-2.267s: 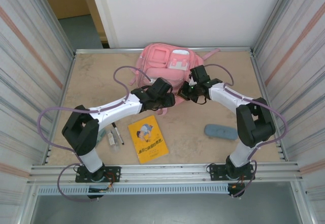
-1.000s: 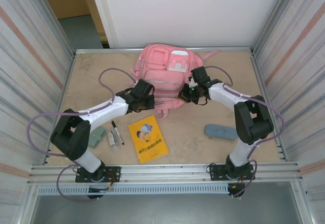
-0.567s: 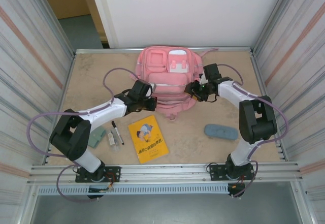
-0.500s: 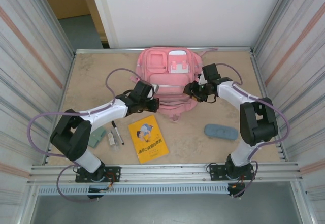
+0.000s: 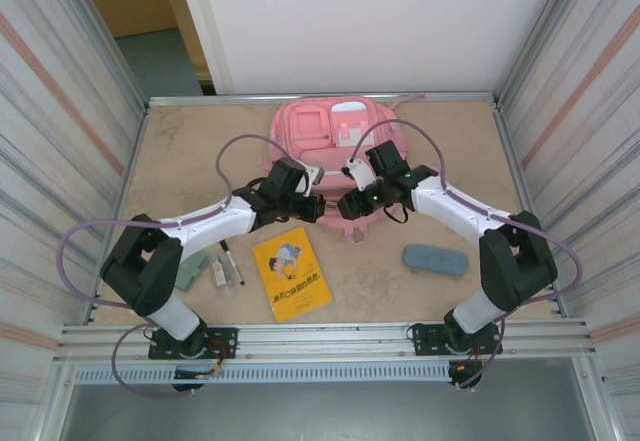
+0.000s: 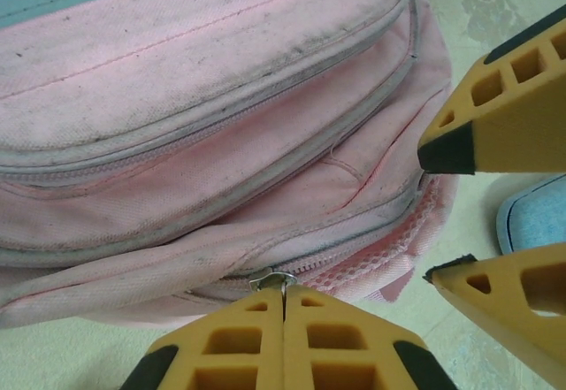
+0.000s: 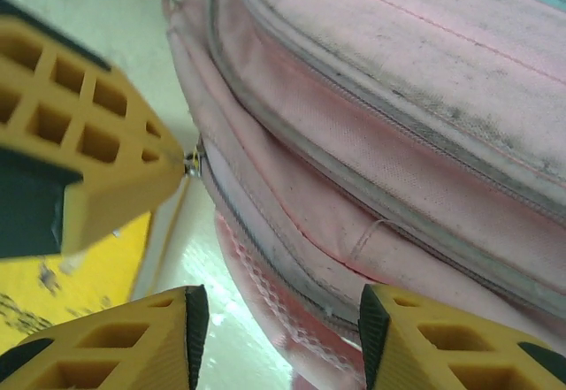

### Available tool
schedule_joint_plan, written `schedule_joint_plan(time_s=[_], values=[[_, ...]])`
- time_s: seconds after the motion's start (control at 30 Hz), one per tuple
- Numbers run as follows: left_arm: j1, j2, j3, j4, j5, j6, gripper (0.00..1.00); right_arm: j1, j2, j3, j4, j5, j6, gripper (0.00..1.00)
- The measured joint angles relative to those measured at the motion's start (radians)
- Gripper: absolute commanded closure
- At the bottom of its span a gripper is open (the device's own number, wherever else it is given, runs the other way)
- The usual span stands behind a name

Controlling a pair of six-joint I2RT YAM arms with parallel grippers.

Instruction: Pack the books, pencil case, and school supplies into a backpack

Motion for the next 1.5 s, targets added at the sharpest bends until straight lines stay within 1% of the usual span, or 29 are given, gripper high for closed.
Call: schedule_joint_plan(time_s=[0.07, 0.1, 0.13, 0.17, 0.2, 0.23, 0.27, 0.37, 0.43, 0.57, 0.73, 0.83, 0.93, 0.97, 1.0, 1.03, 1.07, 1.1, 1.13, 1.2, 1.27, 1.33, 1.4, 1.5], values=[[0.000, 0.000, 0.000, 0.003, 0.007, 0.000, 1.00, 0.008, 0.007, -0.002, 0.013, 0.016, -0.078, 0.52], [0.000, 0.000, 0.000, 0.003, 0.008, 0.000, 1.00, 0.016, 0.014, -0.002, 0.023, 0.031, -0.110, 0.54], [0.000, 0.000, 0.000, 0.003, 0.011, 0.001, 1.00, 0.029, 0.028, 0.002, 0.033, 0.048, -0.142, 0.58], [0.000, 0.000, 0.000, 0.003, 0.013, 0.004, 1.00, 0.038, 0.045, 0.009, 0.041, 0.062, -0.166, 0.67], [0.000, 0.000, -0.001, 0.003, 0.014, 0.006, 1.00, 0.047, 0.066, 0.016, 0.051, 0.073, -0.190, 0.85], [0.000, 0.000, -0.003, 0.004, 0.013, 0.008, 1.00, 0.052, 0.080, 0.019, 0.059, 0.083, -0.199, 0.94], [0.001, 0.000, -0.008, 0.006, 0.010, 0.008, 1.00, 0.056, 0.089, 0.020, 0.068, 0.088, -0.216, 1.00], [0.014, -0.004, -0.026, 0.016, 0.002, 0.007, 1.00, 0.053, 0.082, 0.016, 0.083, 0.083, -0.251, 1.00], [0.035, -0.014, -0.043, 0.028, -0.014, 0.007, 1.00, 0.036, 0.058, 0.002, 0.092, 0.056, -0.269, 1.00], [0.095, -0.030, -0.066, 0.011, -0.103, 0.003, 1.00, 0.000, -0.011, -0.031, 0.109, 0.005, -0.296, 1.00], [0.188, -0.024, -0.053, -0.037, -0.228, -0.004, 1.00, 0.010, -0.041, -0.037, 0.139, -0.010, -0.328, 1.00], [0.242, 0.027, -0.004, -0.062, -0.275, -0.005, 1.00, 0.033, -0.045, -0.038, 0.159, -0.010, -0.345, 1.00], [0.298, 0.105, 0.051, -0.066, -0.277, -0.004, 1.00, 0.041, -0.058, -0.038, 0.180, -0.011, -0.353, 1.00], [0.312, 0.124, 0.060, -0.059, -0.267, -0.003, 0.91, 0.042, -0.059, -0.038, 0.187, -0.011, -0.354, 1.00], [0.321, 0.134, 0.065, -0.055, -0.259, -0.001, 0.79, 0.042, -0.059, -0.038, 0.190, -0.010, -0.354, 1.00], [0.327, 0.138, 0.066, -0.052, -0.256, 0.003, 0.60, 0.043, -0.059, -0.038, 0.190, -0.008, -0.354, 1.00], [0.333, 0.138, 0.065, -0.055, -0.264, 0.011, 0.52, 0.045, -0.059, -0.038, 0.187, -0.002, -0.353, 1.00], [0.342, 0.136, 0.063, -0.053, -0.268, 0.016, 0.48, 0.045, -0.060, -0.038, 0.187, 0.006, -0.353, 0.98], [0.353, 0.126, 0.055, -0.050, -0.269, 0.023, 0.45, 0.045, -0.060, -0.039, 0.188, 0.011, -0.351, 0.95], [0.369, 0.088, 0.025, -0.034, -0.276, 0.046, 0.43, 0.047, -0.062, -0.053, 0.198, 0.022, -0.343, 0.89], [0.375, 0.013, -0.026, -0.008, -0.269, 0.093, 0.43, 0.048, -0.069, -0.080, 0.215, 0.042, -0.315, 0.77], [0.366, -0.070, -0.079, 0.025, -0.235, 0.158, 0.41, 0.048, -0.082, -0.105, 0.235, 0.067, -0.285, 0.73], [0.328, -0.148, -0.127, 0.062, -0.213, 0.252, 0.37, 0.048, -0.101, -0.126, 0.254, 0.094, -0.245, 0.73], [0.195, -0.221, -0.188, 0.130, -0.187, 0.459, 0.34, 0.046, -0.132, -0.141, 0.270, 0.123, -0.187, 0.70]])
